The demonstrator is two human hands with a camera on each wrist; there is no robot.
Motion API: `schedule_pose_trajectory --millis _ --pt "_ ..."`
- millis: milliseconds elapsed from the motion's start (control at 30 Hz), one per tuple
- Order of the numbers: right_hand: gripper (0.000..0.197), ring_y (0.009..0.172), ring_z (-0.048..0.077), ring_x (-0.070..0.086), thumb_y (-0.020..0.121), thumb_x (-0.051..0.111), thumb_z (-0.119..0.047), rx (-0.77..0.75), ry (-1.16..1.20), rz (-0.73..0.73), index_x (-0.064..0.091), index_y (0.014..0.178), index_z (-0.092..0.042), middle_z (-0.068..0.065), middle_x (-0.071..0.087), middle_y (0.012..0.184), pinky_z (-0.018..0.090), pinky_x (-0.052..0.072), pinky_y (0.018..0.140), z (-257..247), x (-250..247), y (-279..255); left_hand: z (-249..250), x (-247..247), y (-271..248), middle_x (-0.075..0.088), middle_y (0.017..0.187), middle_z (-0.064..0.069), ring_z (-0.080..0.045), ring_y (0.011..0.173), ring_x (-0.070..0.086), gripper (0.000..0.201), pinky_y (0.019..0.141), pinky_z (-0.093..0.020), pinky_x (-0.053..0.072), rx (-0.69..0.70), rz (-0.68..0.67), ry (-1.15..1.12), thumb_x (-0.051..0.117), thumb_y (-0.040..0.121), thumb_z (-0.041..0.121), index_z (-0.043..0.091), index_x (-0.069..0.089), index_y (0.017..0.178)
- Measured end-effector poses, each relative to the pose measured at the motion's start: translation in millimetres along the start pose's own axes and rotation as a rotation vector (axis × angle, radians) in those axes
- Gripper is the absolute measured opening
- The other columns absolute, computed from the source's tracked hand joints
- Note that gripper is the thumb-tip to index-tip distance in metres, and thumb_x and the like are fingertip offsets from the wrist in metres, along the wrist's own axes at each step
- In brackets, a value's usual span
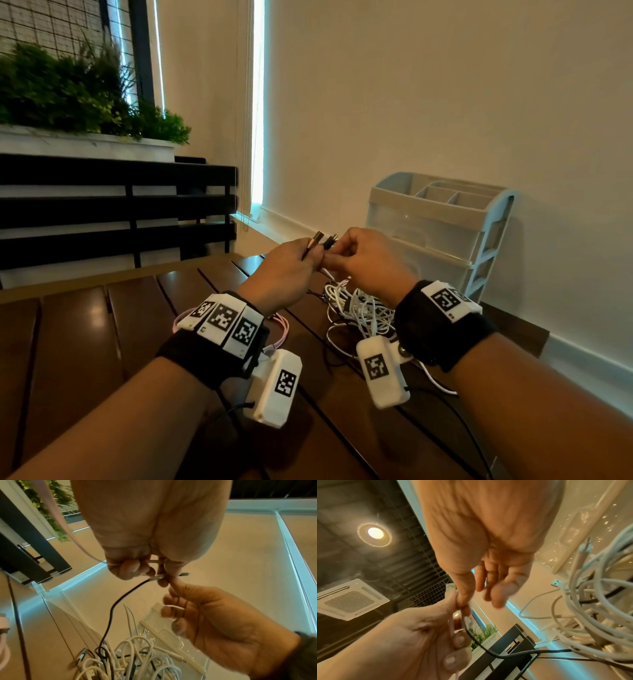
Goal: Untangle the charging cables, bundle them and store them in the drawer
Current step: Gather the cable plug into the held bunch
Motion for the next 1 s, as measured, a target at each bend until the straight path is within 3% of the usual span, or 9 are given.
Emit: schedule_pose_trajectory --millis 167,267,400,567,633,733,833,900,1000 --pt "0.031 0.08 0.024 0.066 0.096 0.054 -0.024 0.202 0.52 -0.372 0.049 0.123 -0.01 0.01 0.064 0.105 0.032 0.054 0.062 18 47 -11 -6 -5 2 0.065 0.085 -0.004 -0.023 0.085 0.061 0.029 0.079 -0.04 0.049 -0.019 0.108 -0.205 0.041 0.102 0.03 0.015 0.062 0.089" --pt "0.02 0.085 0.022 0.066 0.099 0.046 -0.019 0.218 0.477 -0.558 0.055 0.117 -0.016 0.006 0.065 0.107 0.027 0.055 0.064 19 72 -25 -12 -11 2 0.055 0.064 -0.002 -0.023 0.065 0.054 0.033 0.068 -0.042 0.048 -0.057 0.167 -0.39 0.04 0.102 0.031 0.016 0.054 0.077" --pt "0.013 0.068 0.008 0.066 0.099 0.049 -0.019 0.133 -0.088 -0.56 0.058 0.09 -0.024 0.0 0.066 0.087 0.021 0.055 0.062 40 85 -27 -17 -16 3 0.042 0.053 0.004 -0.015 0.052 0.042 0.033 0.06 -0.038 0.044 -0.128 0.203 -0.554 0.039 0.102 0.032 0.014 0.054 0.078" --pt "0.013 0.08 0.025 0.069 0.096 0.053 -0.021 0.132 -0.432 -0.54 0.059 0.099 -0.01 0.011 0.067 0.095 0.032 0.057 0.071 65 69 -17 -6 -42 2 0.038 0.062 0.004 -0.013 0.055 0.033 0.048 0.055 -0.031 0.03 -0.092 0.222 -0.383 0.046 0.088 0.063 0.02 0.041 0.067" --pt "0.017 0.084 0.024 0.066 0.096 0.052 -0.023 0.046 -0.633 -0.412 0.06 0.099 -0.009 0.01 0.065 0.099 0.033 0.056 0.075 58 41 1 -3 -59 0 0.046 0.066 -0.005 -0.015 0.058 0.04 0.053 0.057 -0.031 0.033 -0.09 0.252 -0.284 0.045 0.09 0.061 0.012 0.053 0.072" --pt "0.018 0.083 0.02 0.062 0.095 0.054 -0.029 0.068 -0.674 -0.183 0.064 0.101 -0.014 0.005 0.065 0.097 0.035 0.052 0.075 52 -12 25 -14 -88 1 0.063 0.082 -0.016 -0.024 0.07 0.057 0.065 0.069 -0.035 0.049 -0.115 0.33 -0.183 0.043 0.094 0.058 -0.004 0.065 0.091" --pt "0.017 0.077 0.021 0.066 0.095 0.055 -0.028 0.071 -0.629 -0.169 0.067 0.092 -0.016 0.002 0.066 0.085 0.03 0.052 0.068 45 -28 31 -19 -97 2 0.067 0.082 -0.006 -0.027 0.08 0.064 0.052 0.078 -0.042 0.054 -0.099 0.351 -0.03 0.045 0.094 0.056 0.01 0.068 0.082" --pt "0.017 0.07 0.019 0.068 0.096 0.055 -0.023 0.049 -0.508 -0.22 0.067 0.088 -0.015 -0.001 0.068 0.079 0.025 0.051 0.059 32 -20 25 -16 -86 2 0.067 0.081 0.002 -0.017 0.078 0.062 0.043 0.07 -0.031 0.048 -0.077 0.328 -0.013 0.048 0.095 0.051 0.018 0.07 0.08" --pt "0.015 0.076 0.011 0.068 0.093 0.059 -0.014 0.061 -0.445 -0.4 0.064 0.106 -0.018 -0.004 0.068 0.095 0.023 0.054 0.066 23 7 12 -4 -72 0 0.056 0.063 0.005 -0.011 0.058 0.051 0.044 0.055 -0.027 0.034 -0.073 0.325 -0.045 0.048 0.096 0.047 0.014 0.071 0.078"
Point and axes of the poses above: each hand's wrist, its own y-axis towards the middle knuckle, its own x-axis out of the palm, z = x × y, the point moved 10 cm from there along y, towards the middle knuckle
